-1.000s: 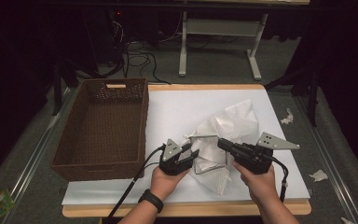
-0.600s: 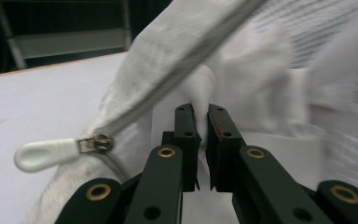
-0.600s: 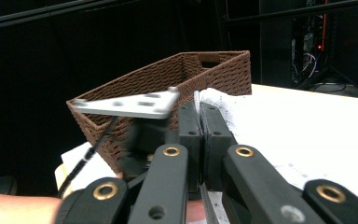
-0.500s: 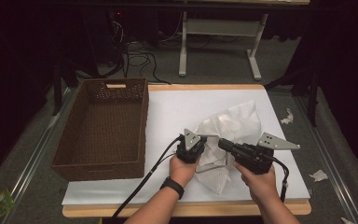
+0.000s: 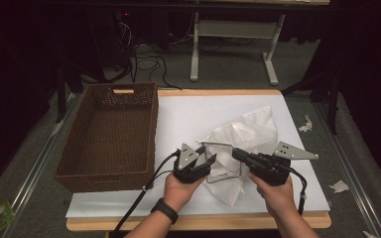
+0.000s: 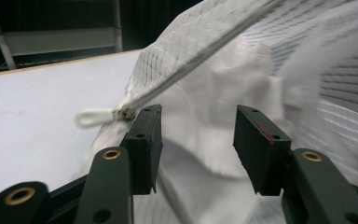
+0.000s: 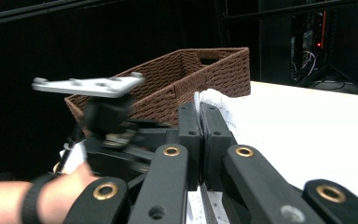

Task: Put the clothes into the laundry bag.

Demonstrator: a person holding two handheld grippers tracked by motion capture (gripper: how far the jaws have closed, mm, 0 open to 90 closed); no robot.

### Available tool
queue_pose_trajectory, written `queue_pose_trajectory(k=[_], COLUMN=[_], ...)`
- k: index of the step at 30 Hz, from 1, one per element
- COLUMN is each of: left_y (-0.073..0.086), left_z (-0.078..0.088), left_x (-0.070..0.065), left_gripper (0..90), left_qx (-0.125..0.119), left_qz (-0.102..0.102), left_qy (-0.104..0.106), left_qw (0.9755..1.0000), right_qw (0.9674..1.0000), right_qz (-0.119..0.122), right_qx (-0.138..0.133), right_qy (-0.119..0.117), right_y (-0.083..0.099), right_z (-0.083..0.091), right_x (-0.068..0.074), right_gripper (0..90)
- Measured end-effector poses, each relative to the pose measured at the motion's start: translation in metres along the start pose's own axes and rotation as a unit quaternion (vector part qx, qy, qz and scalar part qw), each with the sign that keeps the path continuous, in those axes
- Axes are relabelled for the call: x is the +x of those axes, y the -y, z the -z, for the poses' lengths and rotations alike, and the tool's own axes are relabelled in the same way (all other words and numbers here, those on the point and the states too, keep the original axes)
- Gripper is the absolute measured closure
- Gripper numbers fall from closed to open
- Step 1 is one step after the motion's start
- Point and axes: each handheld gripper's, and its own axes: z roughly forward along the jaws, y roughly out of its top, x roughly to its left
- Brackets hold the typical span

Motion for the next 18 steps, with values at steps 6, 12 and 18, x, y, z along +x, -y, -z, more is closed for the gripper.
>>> queue_pose_trajectory(k=[6,12,18], left_y=[0.016,0.013,0.009], left_z=[0.038,0.039,0.038], left_x=[0.008,0.01,0.013], left_gripper=[51.0,49.0,48.1], left_qx=[0.022,0.006,-0.004], left_qz=[-0.011,0.002,0.0], left_qy=[-0.008,0.003,-0.002], left_qw=[0.9997,1.0,1.0], right_qw=[0.9999,0.9984,0.9932], right_qz=[0.003,0.002,-0.009], right_qx=[0.014,0.054,0.114], right_qy=[0.001,0.015,0.018], right_y=[0.007,0.026,0.05], right_z=[-0.003,-0.016,-0.033], right_x=[0.002,0.003,0.005], right_gripper=[89.3,89.0,76.7])
